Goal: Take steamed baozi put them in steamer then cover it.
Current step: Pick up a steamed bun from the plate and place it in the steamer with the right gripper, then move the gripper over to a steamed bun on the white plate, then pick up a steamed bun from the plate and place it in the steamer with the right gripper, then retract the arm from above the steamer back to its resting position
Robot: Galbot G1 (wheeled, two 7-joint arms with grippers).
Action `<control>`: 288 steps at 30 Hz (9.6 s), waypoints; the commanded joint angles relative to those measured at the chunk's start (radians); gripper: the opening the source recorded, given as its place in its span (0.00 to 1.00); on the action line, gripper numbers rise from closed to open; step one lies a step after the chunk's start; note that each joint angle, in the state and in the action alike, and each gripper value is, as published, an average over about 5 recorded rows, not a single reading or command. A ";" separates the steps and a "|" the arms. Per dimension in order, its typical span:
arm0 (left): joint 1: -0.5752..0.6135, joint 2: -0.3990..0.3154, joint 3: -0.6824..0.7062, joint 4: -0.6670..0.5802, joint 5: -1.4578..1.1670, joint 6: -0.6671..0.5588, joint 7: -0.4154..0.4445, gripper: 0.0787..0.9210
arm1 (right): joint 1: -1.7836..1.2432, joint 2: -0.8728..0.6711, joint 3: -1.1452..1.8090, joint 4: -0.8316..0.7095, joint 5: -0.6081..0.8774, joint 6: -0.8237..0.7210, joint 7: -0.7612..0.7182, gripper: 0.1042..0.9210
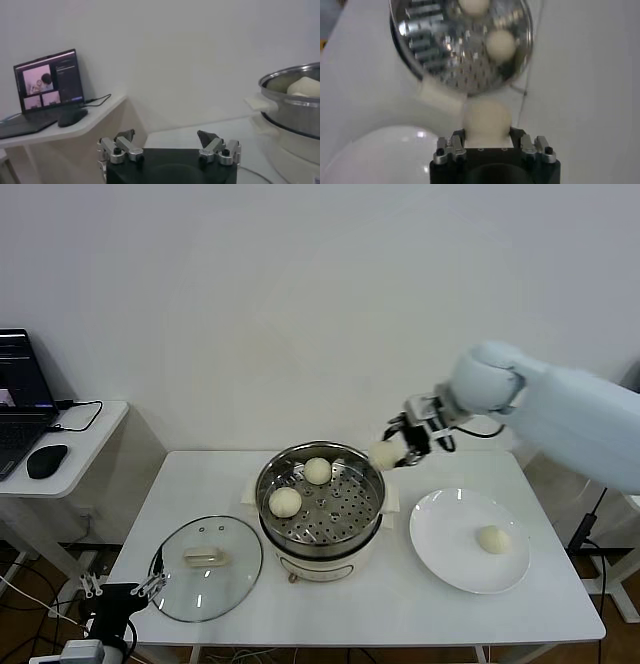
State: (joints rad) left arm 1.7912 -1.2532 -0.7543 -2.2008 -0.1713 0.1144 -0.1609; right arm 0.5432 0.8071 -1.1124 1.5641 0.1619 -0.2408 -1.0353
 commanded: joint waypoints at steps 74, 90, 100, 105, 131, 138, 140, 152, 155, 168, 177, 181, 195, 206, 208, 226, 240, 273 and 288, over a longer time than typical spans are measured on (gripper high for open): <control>-0.033 0.034 0.017 0.013 -0.004 -0.002 -0.002 0.88 | -0.452 -0.453 0.290 -0.007 -0.259 0.018 -0.061 0.88; -0.024 0.033 0.016 0.020 0.002 0.000 -0.001 0.88 | -0.773 -0.350 0.550 -0.256 -0.416 0.065 -0.030 0.88; -0.022 0.030 0.004 0.026 0.001 0.000 -0.001 0.88 | -0.797 -0.263 0.555 -0.318 -0.448 0.076 -0.014 0.88; -0.022 0.030 -0.001 0.030 0.000 0.000 -0.001 0.88 | -0.796 -0.221 0.557 -0.344 -0.449 0.072 -0.002 0.88; -0.014 0.023 -0.011 0.022 -0.002 -0.002 -0.002 0.88 | -0.778 -0.191 0.558 -0.358 -0.455 0.049 0.006 0.59; -0.016 0.026 -0.009 0.017 -0.002 -0.001 -0.002 0.88 | -0.593 -0.273 0.433 -0.256 -0.350 0.001 -0.035 0.58; -0.018 0.027 -0.008 0.014 -0.002 -0.001 -0.002 0.88 | -0.518 -0.294 0.385 -0.221 -0.309 -0.018 -0.043 0.58; -0.028 0.026 0.014 0.011 -0.001 -0.001 -0.002 0.88 | 0.124 -0.259 -0.052 0.049 0.038 -0.223 0.013 0.59; -0.031 0.026 0.018 0.010 -0.001 -0.002 -0.002 0.88 | 0.217 -0.180 -0.112 0.074 0.134 -0.289 0.055 0.59; -0.033 0.014 0.017 0.009 -0.001 -0.004 -0.003 0.88 | 0.094 0.122 -0.136 0.092 0.425 -0.486 0.337 0.60; -0.032 0.005 0.016 0.012 0.000 -0.004 -0.003 0.88 | -0.023 0.209 -0.140 0.003 0.398 -0.487 0.389 0.60; -0.030 0.006 0.011 0.013 -0.001 -0.004 -0.003 0.88 | -0.073 0.208 -0.141 -0.039 0.358 -0.487 0.383 0.60; -0.038 0.006 0.011 0.018 -0.001 -0.004 -0.003 0.88 | -0.146 0.193 -0.117 -0.097 0.284 -0.486 0.382 0.60; -0.039 0.006 0.005 0.019 -0.003 -0.004 -0.004 0.88 | -0.137 0.149 -0.044 -0.058 0.270 -0.485 0.376 0.83; -0.041 0.006 0.005 0.020 -0.003 -0.004 -0.004 0.88 | -0.123 0.118 -0.016 -0.014 0.282 -0.485 0.371 0.87; -0.058 0.003 0.019 0.052 -0.004 -0.042 -0.002 0.88 | -1.011 -0.404 0.816 0.427 0.379 -0.115 0.965 0.88; -0.075 -0.003 0.049 0.123 0.110 -0.099 -0.011 0.88 | -1.946 0.195 1.796 0.358 0.125 0.394 0.903 0.88; -0.131 0.030 0.138 0.384 1.533 -0.192 -0.067 0.88 | -2.224 0.643 1.947 0.264 -0.006 0.514 0.877 0.88; -0.324 0.066 0.183 0.577 1.504 -0.201 -0.060 0.88 | -2.244 0.668 1.942 0.257 -0.036 0.521 0.877 0.88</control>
State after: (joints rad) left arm 1.5925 -1.2000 -0.5957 -1.7582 1.2850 -0.0829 -0.2198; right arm -1.6804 1.4530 0.8177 1.8267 0.1411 0.2696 -0.1627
